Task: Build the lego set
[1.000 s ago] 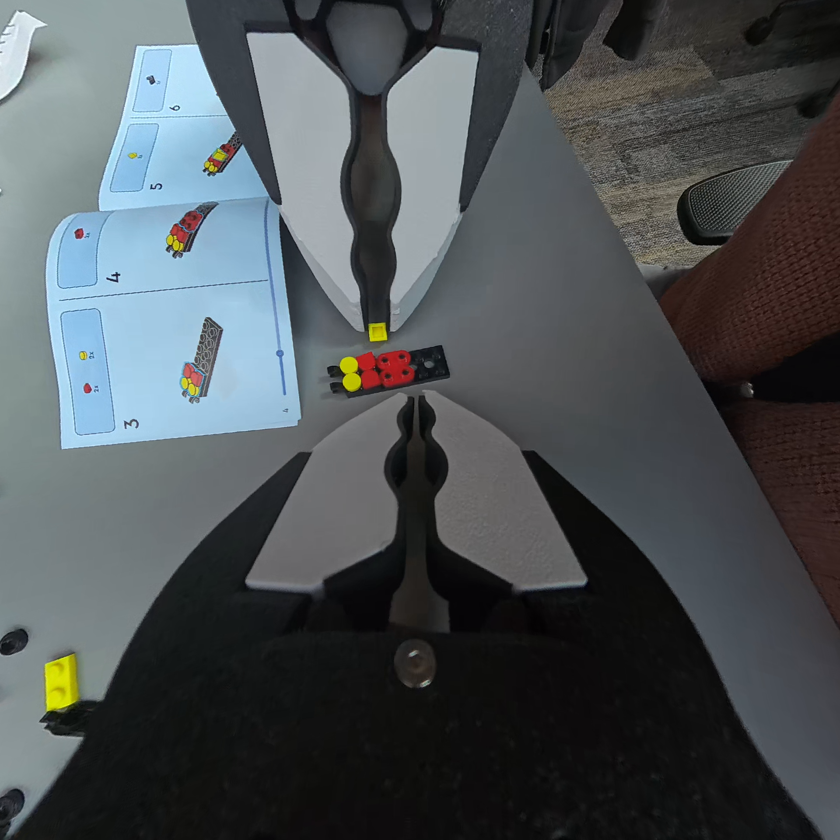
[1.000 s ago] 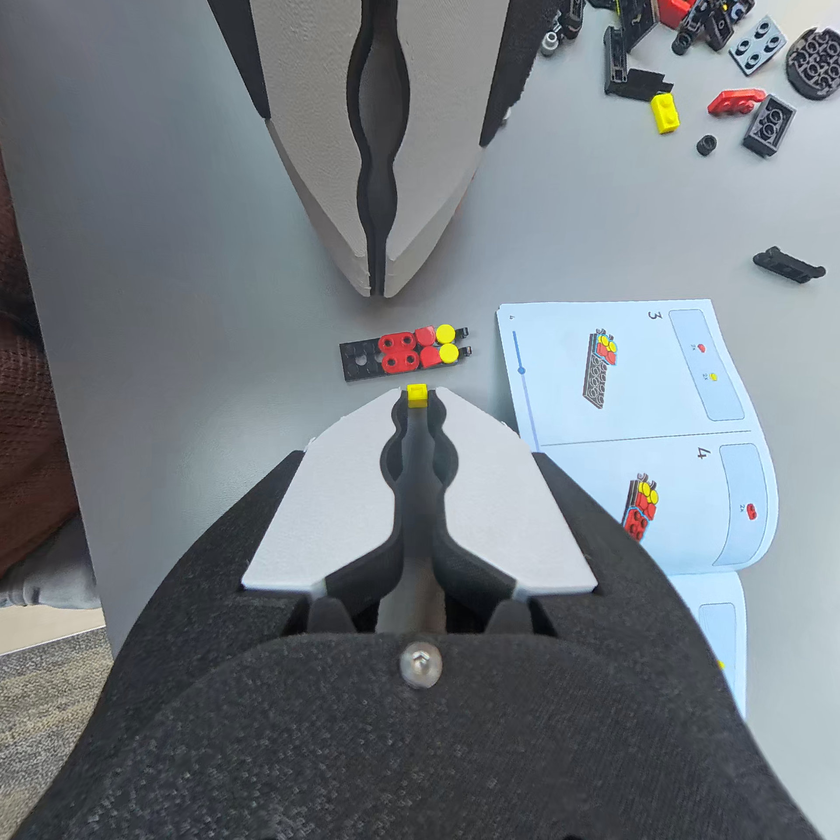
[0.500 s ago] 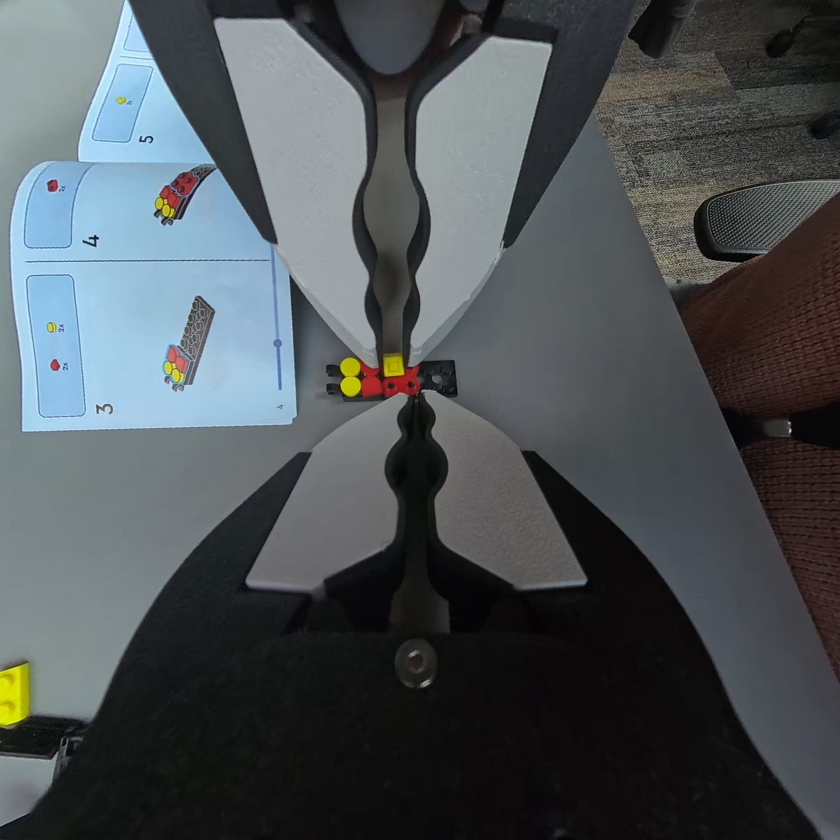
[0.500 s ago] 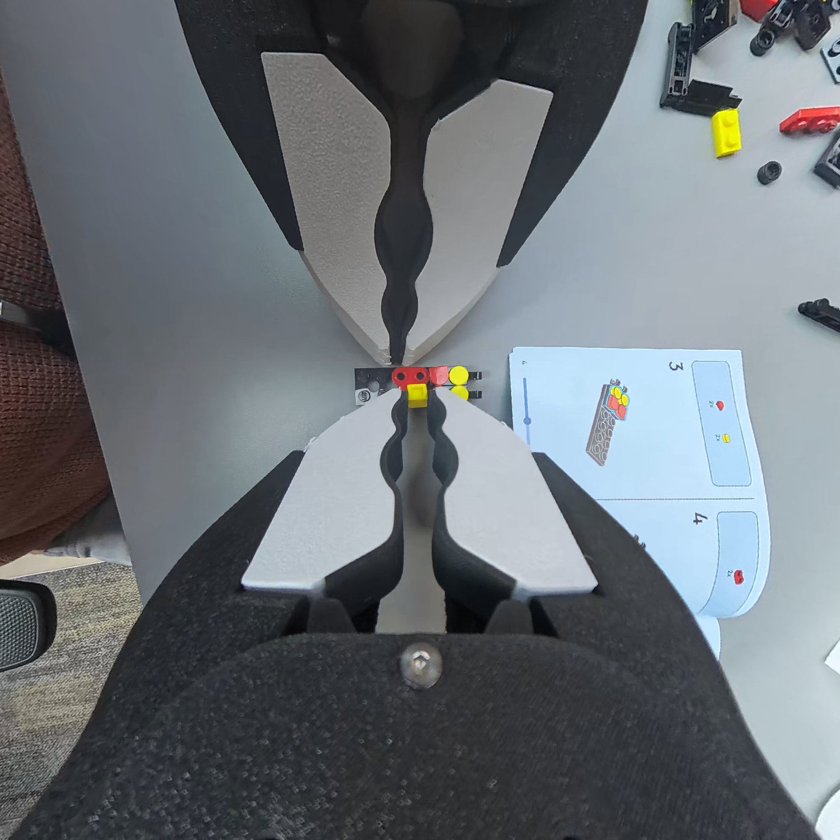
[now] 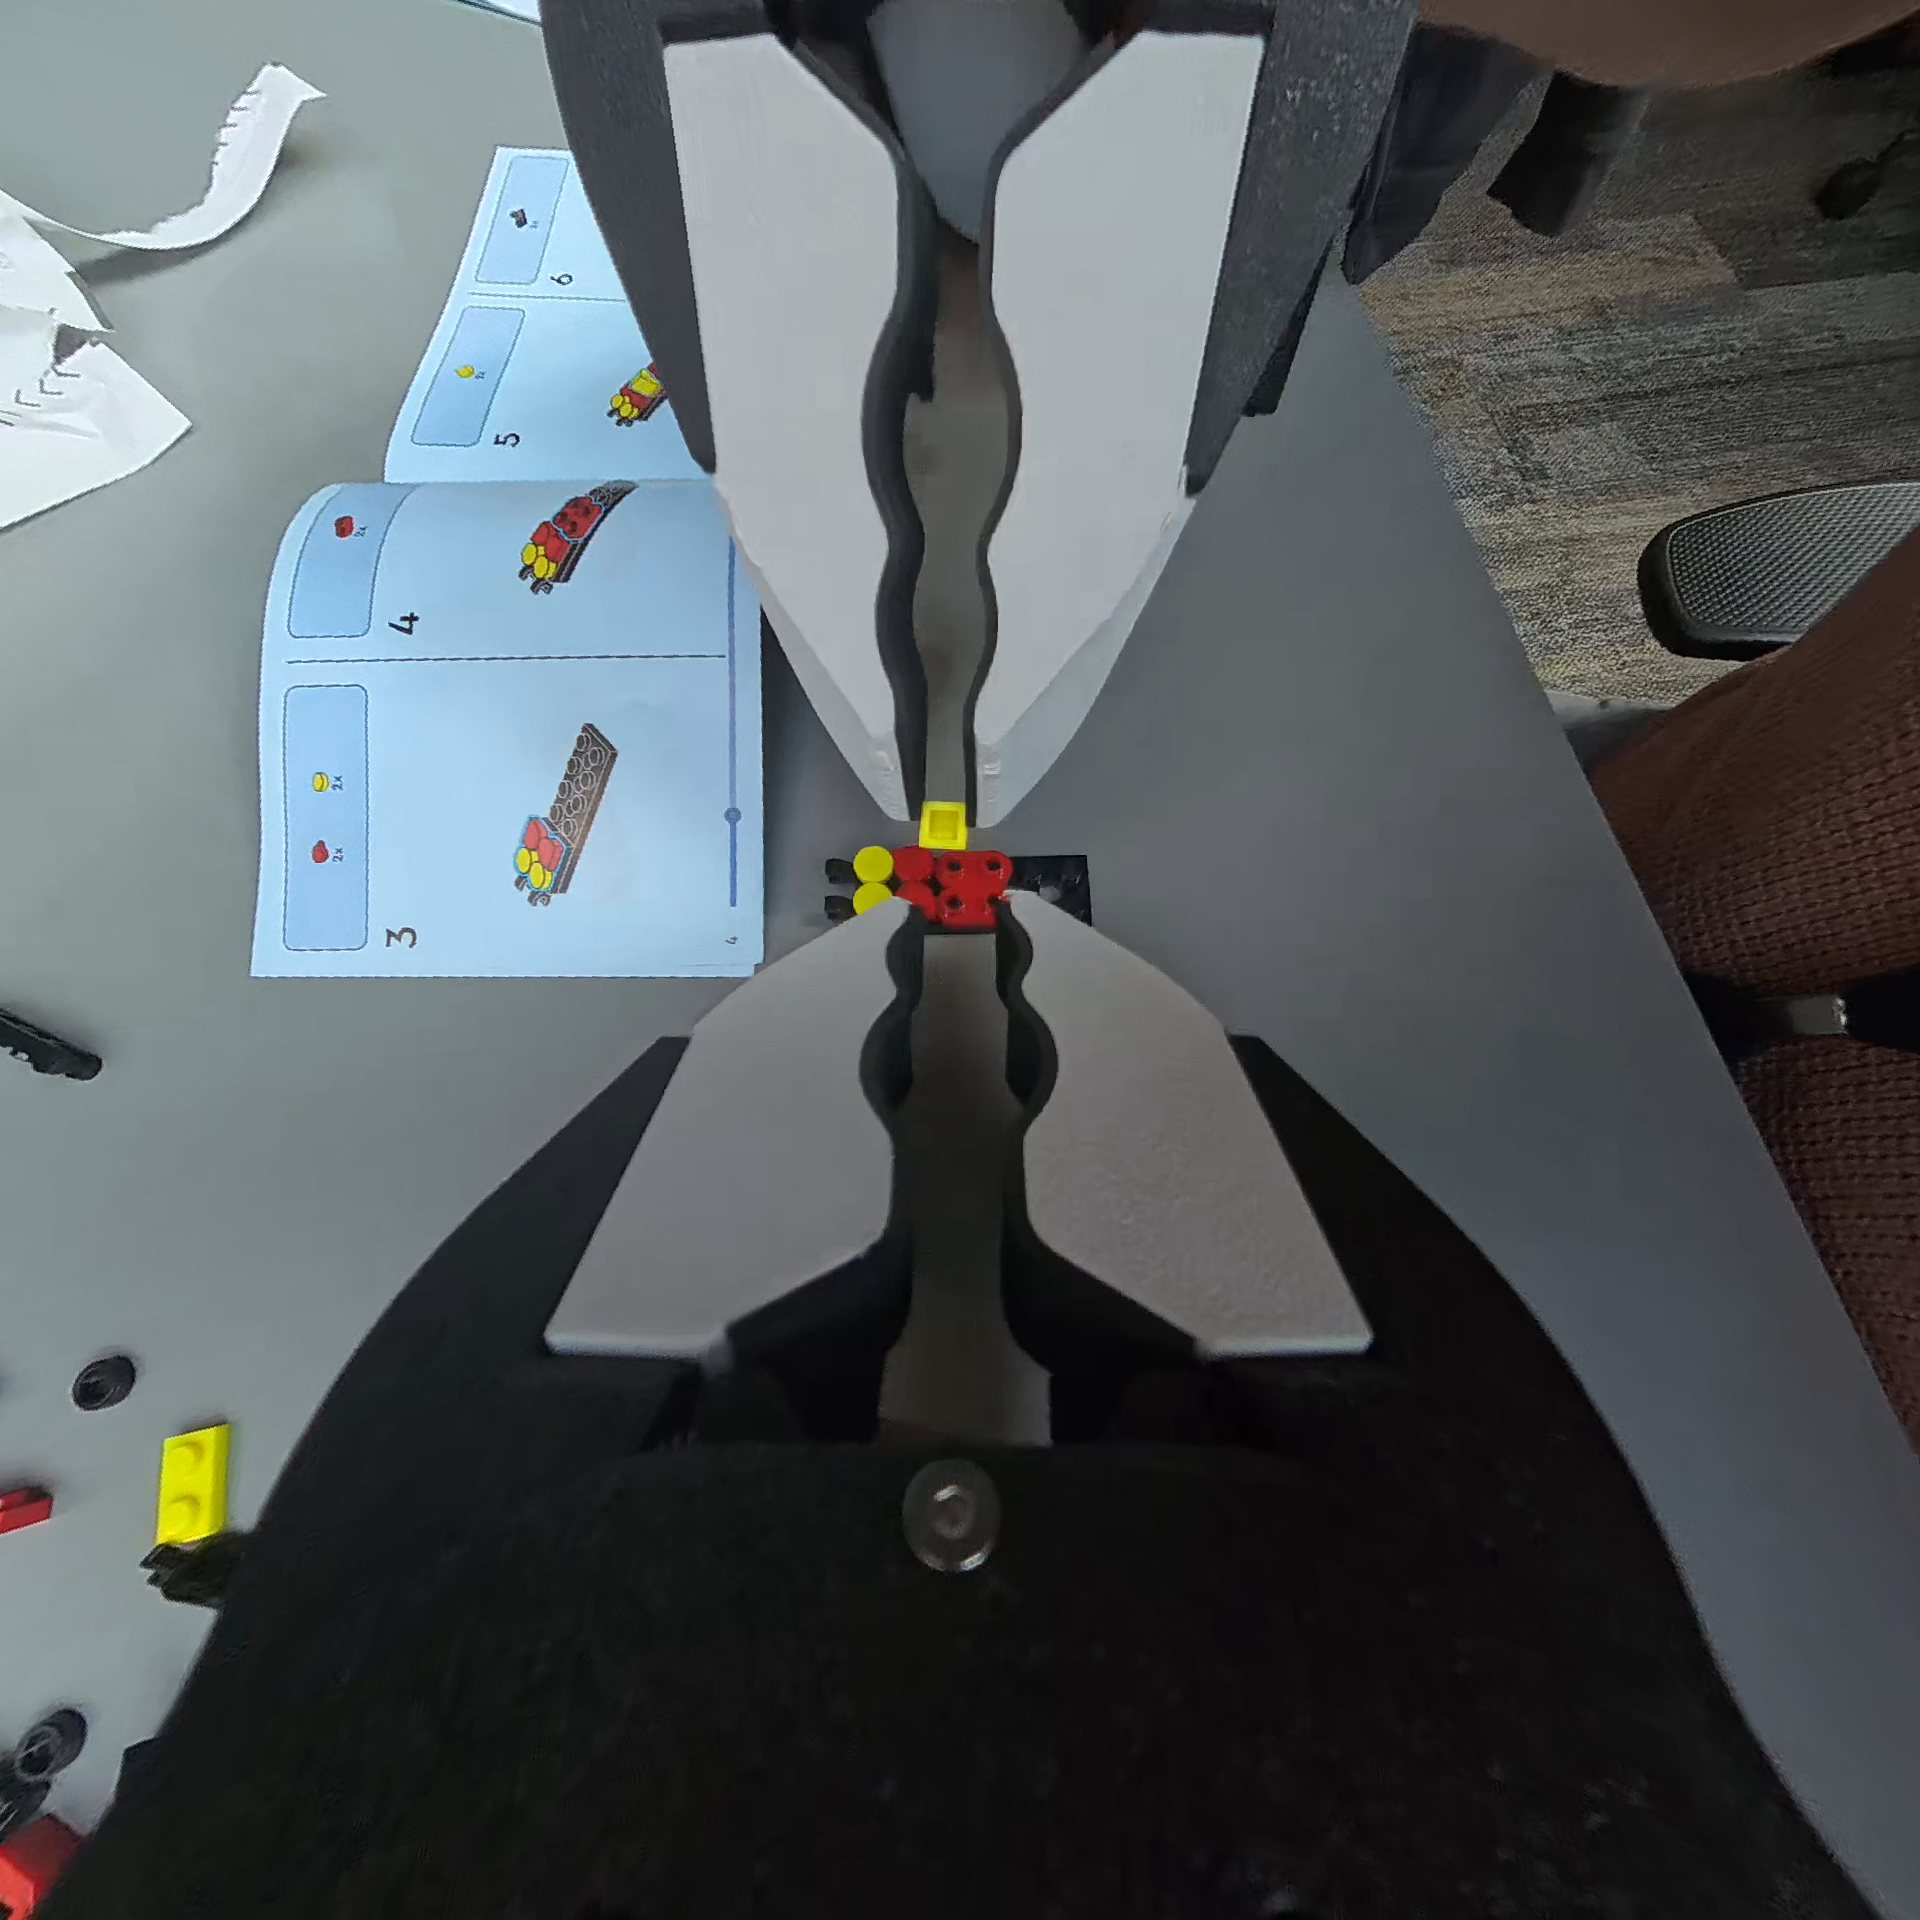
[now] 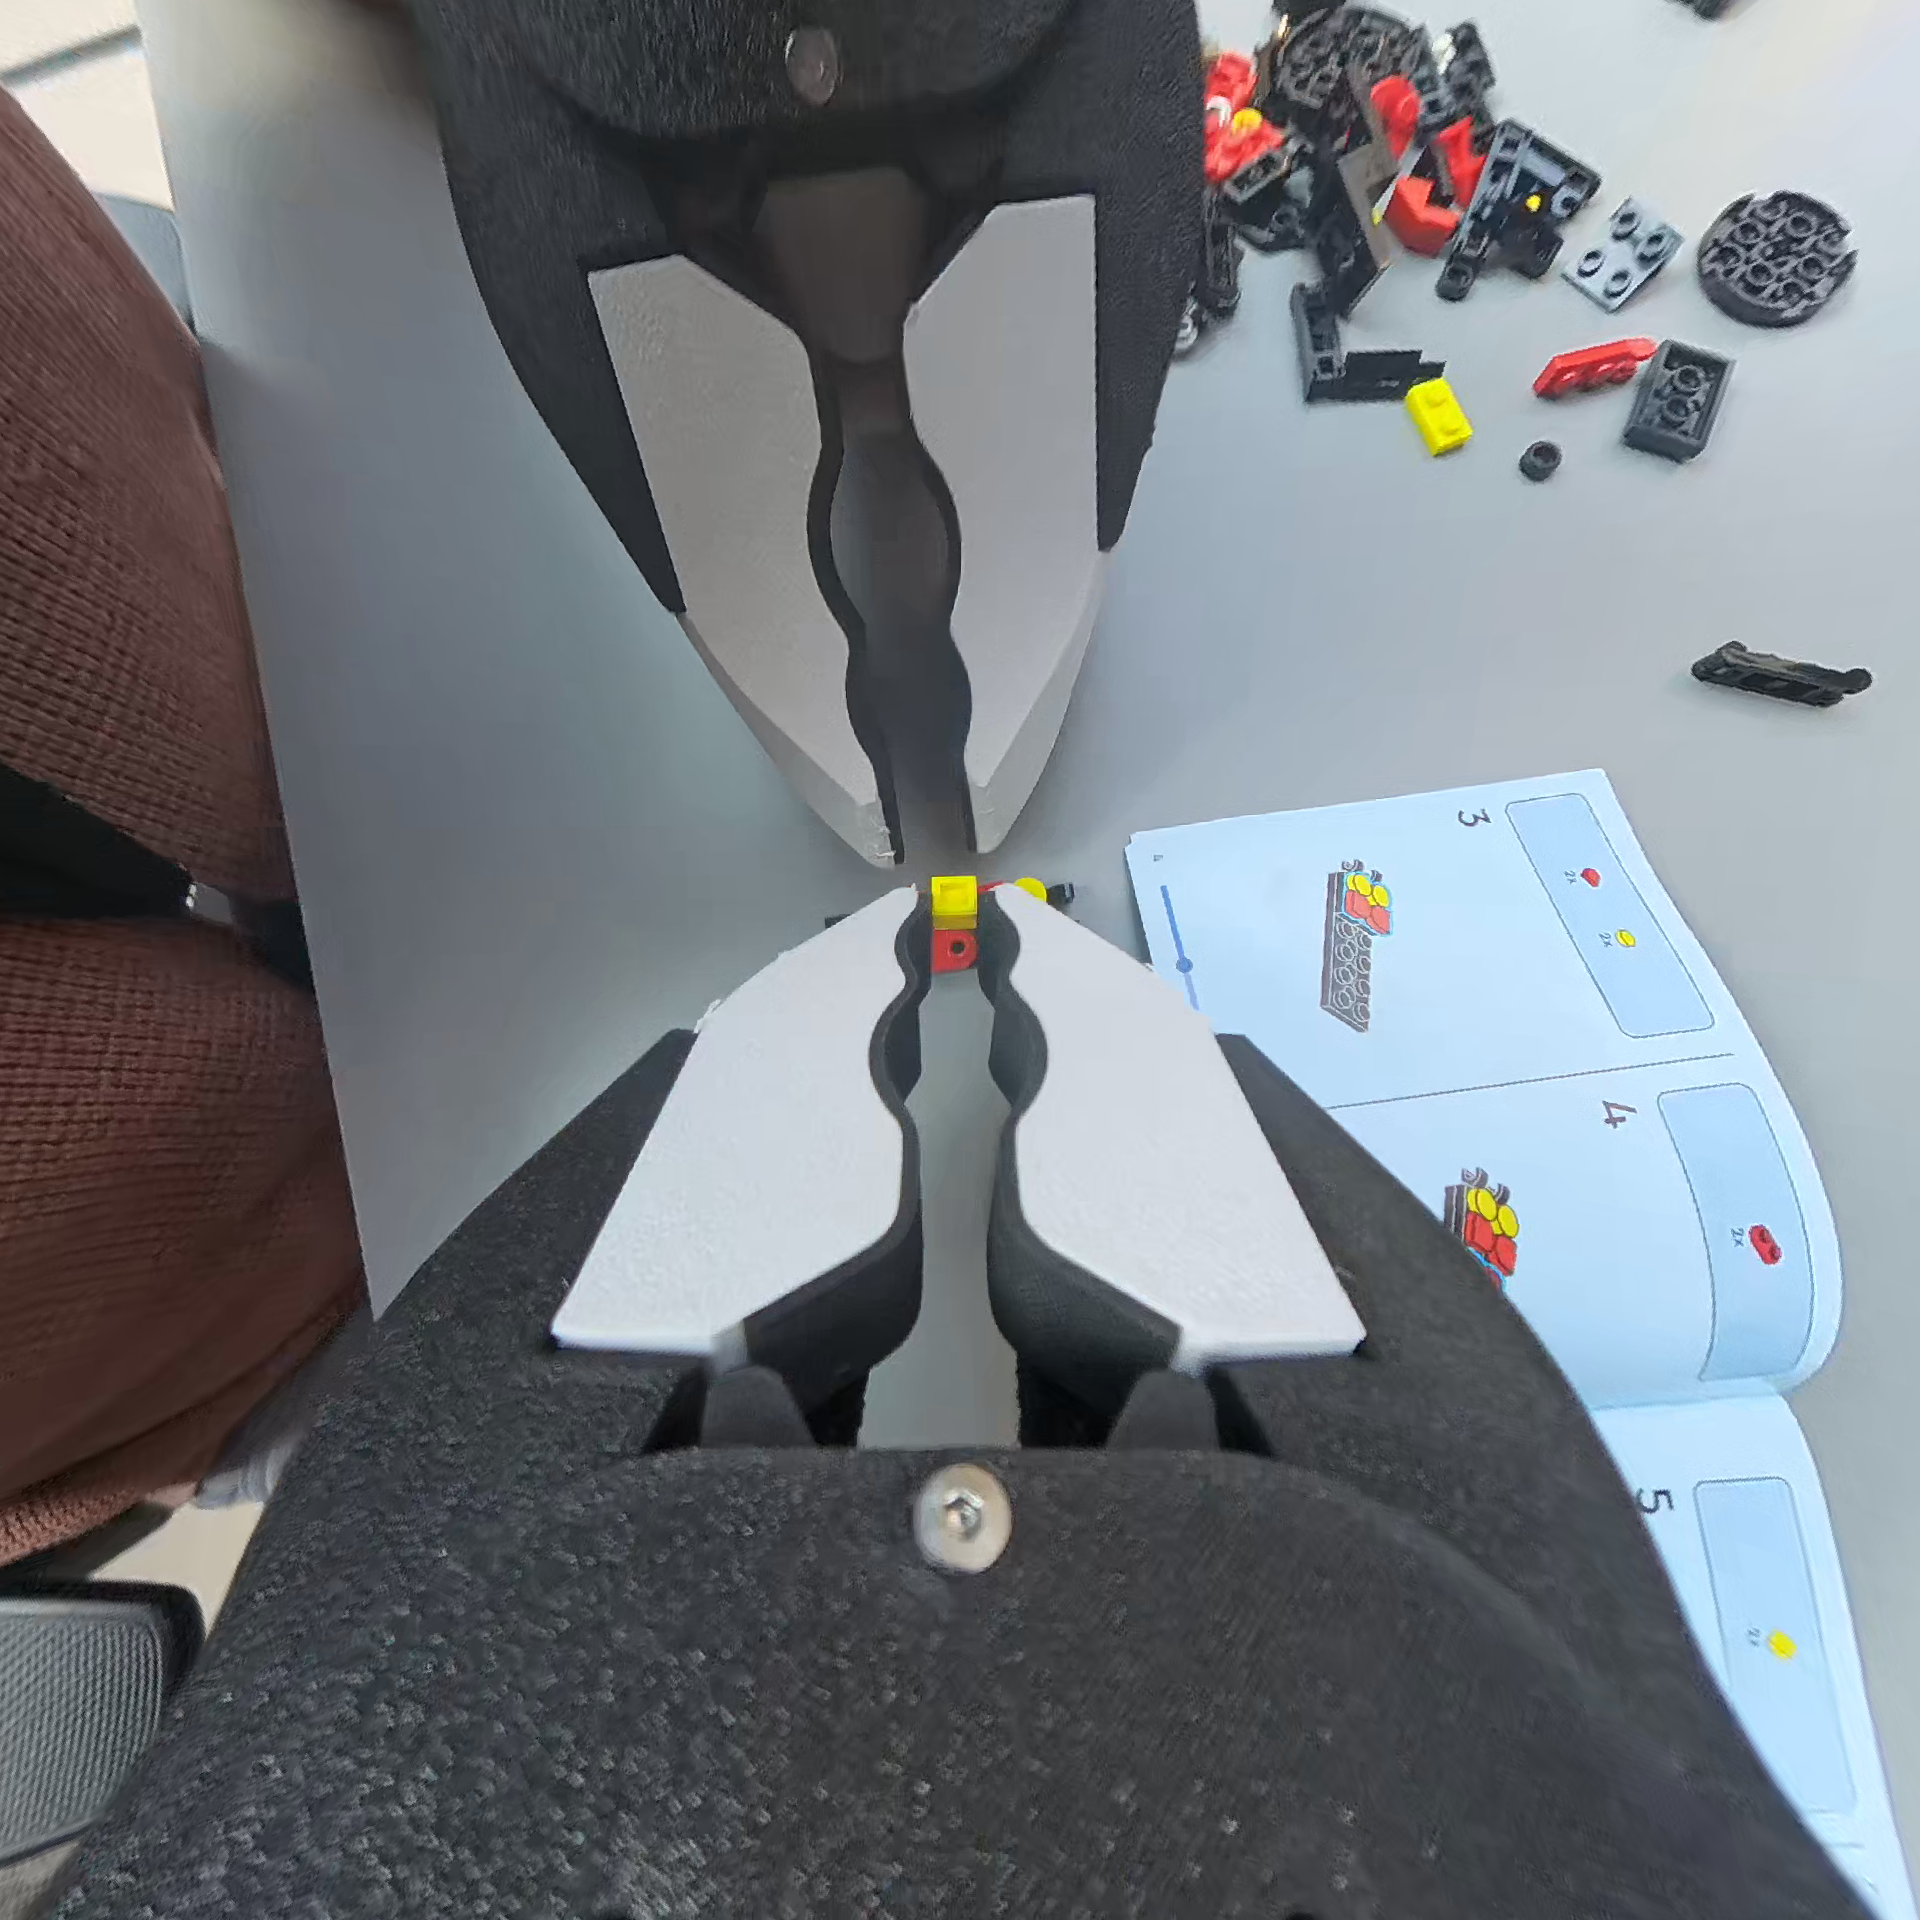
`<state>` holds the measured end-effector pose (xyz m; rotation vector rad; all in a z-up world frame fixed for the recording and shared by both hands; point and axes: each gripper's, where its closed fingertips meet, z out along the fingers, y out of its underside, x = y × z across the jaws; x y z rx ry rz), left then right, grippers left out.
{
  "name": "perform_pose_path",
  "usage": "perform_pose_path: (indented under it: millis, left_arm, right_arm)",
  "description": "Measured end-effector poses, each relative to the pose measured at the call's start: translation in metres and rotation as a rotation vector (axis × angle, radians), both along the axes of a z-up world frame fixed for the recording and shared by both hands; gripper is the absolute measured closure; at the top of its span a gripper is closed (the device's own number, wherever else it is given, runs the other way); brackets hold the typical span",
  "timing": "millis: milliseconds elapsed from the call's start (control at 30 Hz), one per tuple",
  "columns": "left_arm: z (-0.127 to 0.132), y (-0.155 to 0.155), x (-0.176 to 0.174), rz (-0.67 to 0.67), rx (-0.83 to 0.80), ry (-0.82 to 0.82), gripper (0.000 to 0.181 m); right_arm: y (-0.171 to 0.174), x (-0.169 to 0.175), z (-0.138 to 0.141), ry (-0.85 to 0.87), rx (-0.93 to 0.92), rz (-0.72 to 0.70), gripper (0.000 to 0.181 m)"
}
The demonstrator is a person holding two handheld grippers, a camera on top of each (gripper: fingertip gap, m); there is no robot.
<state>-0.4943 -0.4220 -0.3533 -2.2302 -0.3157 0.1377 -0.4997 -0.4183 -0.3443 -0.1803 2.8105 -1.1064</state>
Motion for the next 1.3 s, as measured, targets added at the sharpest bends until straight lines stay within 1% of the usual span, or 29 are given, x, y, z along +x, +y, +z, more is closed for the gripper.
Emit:
perform_pose_path:
  millis: [33,133,200,300,467,533,600,667,800,833,867,933,1000,1067,1233,1300]
  left_arm:
    - [0.001,0.001,0.0,0.003,0.007,0.011,0.167]
    - [0.008,0.001,-0.004,0.025,0.049,0.046,0.167]
    - [0.012,0.001,-0.004,0.023,0.063,0.056,0.167]
    - [0.016,0.003,-0.003,0.011,0.079,0.063,0.168]
    - [0.013,0.006,0.001,-0.008,0.077,0.041,0.169]
    - [0.012,0.006,0.003,-0.019,0.081,0.032,0.173]
    - [0.013,0.007,0.004,-0.025,0.086,0.034,0.173]
    - [0.014,0.007,0.003,-0.023,0.097,0.032,0.173]
    - [0.015,0.004,0.002,-0.005,0.12,0.011,0.174]
    - [0.016,0.004,0.002,0.006,0.141,-0.024,0.173]
    - [0.019,0.004,0.003,0.022,0.185,-0.094,0.173]
    - [0.031,0.004,0.005,0.056,0.329,-0.289,0.174]
    - [0.042,-0.002,-0.004,0.111,0.447,-0.397,0.174]
    - [0.053,-0.006,-0.007,0.123,0.535,-0.482,0.174]
    - [0.063,-0.005,0.002,0.068,0.563,-0.581,0.174]
    - [0.063,-0.006,0.003,0.069,0.566,-0.596,0.174]
  right_arm:
    - [-0.002,0.002,0.005,-0.032,-0.047,-0.011,0.174]
    - [-0.004,0.001,0.014,-0.099,-0.139,-0.063,0.174]
    - [-0.002,-0.001,0.011,-0.099,-0.136,-0.084,0.174]
    - [-0.003,0.004,0.01,-0.105,-0.134,-0.066,0.174]
    - [-0.003,0.009,0.007,-0.08,-0.098,-0.023,0.174]
    - [-0.003,0.009,0.007,-0.067,-0.092,-0.011,0.174]
    - [-0.002,0.01,0.007,-0.066,-0.083,-0.001,0.174]
    - [-0.001,0.008,0.006,-0.049,-0.073,-0.009,0.17]
    - [0.003,0.001,0.008,-0.044,-0.092,-0.049,0.171]
    - [0.003,-0.001,0.01,-0.022,-0.108,-0.062,0.171]
    - [0.002,-0.003,0.014,0.034,-0.15,-0.063,0.172]
    - [0.0,0.003,0.028,0.167,-0.257,-0.027,0.176]
    - [0.0,0.004,0.034,0.247,-0.297,-0.033,0.175]
    - [-0.002,0.007,0.042,0.366,-0.369,-0.006,0.176]
    - [-0.01,0.003,0.049,0.685,-0.425,0.032,0.175]
    - [-0.012,0.003,0.051,0.714,-0.429,0.037,0.174]
